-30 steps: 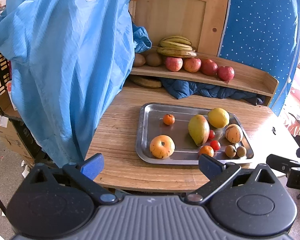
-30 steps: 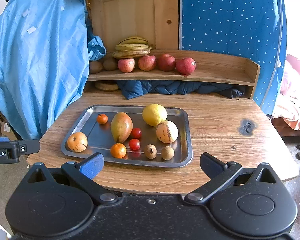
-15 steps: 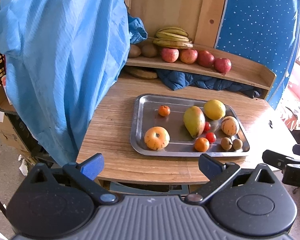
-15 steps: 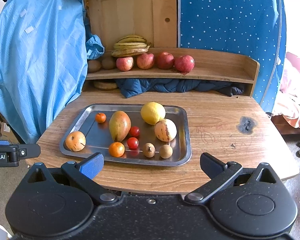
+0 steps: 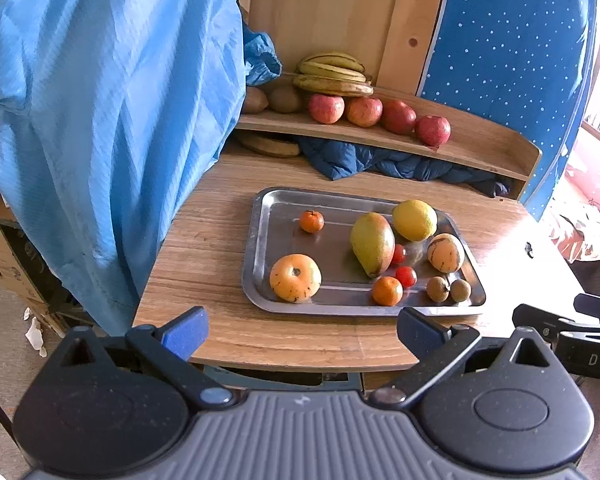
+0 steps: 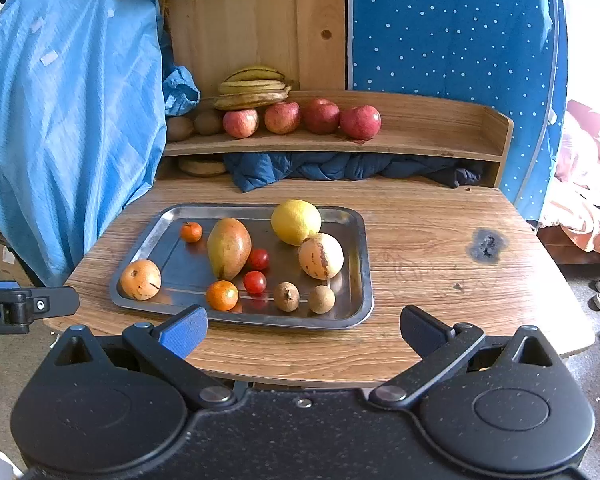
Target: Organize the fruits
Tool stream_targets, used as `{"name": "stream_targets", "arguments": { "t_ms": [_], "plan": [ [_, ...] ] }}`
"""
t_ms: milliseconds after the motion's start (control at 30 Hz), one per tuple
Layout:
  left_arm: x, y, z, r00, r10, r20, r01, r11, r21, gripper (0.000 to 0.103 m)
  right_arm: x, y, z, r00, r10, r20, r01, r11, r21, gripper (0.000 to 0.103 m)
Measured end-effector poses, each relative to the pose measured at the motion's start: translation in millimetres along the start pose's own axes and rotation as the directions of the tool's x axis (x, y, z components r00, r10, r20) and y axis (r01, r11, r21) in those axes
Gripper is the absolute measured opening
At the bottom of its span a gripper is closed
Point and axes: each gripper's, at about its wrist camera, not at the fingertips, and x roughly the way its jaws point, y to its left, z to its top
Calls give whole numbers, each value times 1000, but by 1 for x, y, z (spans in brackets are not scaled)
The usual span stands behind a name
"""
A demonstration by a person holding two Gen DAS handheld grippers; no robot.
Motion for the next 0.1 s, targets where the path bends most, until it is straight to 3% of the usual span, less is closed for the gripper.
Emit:
{"name": "stream_targets", "arguments": {
  "t_ms": [100],
  "plan": [
    [1,-1,1,1000,2,-1,-2,1000,-1,102,1,-1,0,1000,-3,-3,3,1000,1,102]
  ]
}}
